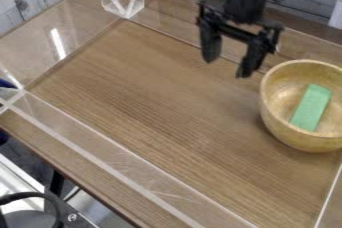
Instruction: Remove the green block from inside the brown bowl and put it on the table
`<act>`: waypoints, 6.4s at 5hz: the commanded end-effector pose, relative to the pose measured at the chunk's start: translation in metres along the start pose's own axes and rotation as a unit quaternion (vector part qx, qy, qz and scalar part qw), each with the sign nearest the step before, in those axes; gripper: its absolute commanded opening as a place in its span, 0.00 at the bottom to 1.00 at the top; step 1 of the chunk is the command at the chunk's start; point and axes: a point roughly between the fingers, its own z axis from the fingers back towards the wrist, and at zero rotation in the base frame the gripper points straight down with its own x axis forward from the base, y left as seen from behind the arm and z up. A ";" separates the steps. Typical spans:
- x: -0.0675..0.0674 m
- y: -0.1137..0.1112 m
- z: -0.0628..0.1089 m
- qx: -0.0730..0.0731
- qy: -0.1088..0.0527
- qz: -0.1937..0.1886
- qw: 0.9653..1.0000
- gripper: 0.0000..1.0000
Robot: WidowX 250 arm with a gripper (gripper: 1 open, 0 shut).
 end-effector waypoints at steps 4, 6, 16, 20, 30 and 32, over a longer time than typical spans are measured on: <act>0.050 -0.053 0.002 -0.004 -0.054 -0.125 0.991 1.00; 0.059 -0.066 0.013 0.007 -0.050 -0.125 0.991 1.00; 0.054 -0.091 -0.029 0.017 -0.024 -0.154 0.988 1.00; 0.061 -0.090 -0.034 0.006 -0.042 -0.136 0.990 0.00; 0.032 -0.069 0.012 0.019 -0.117 -0.075 0.990 0.00; 0.015 -0.037 0.041 0.039 -0.149 -0.041 0.987 0.00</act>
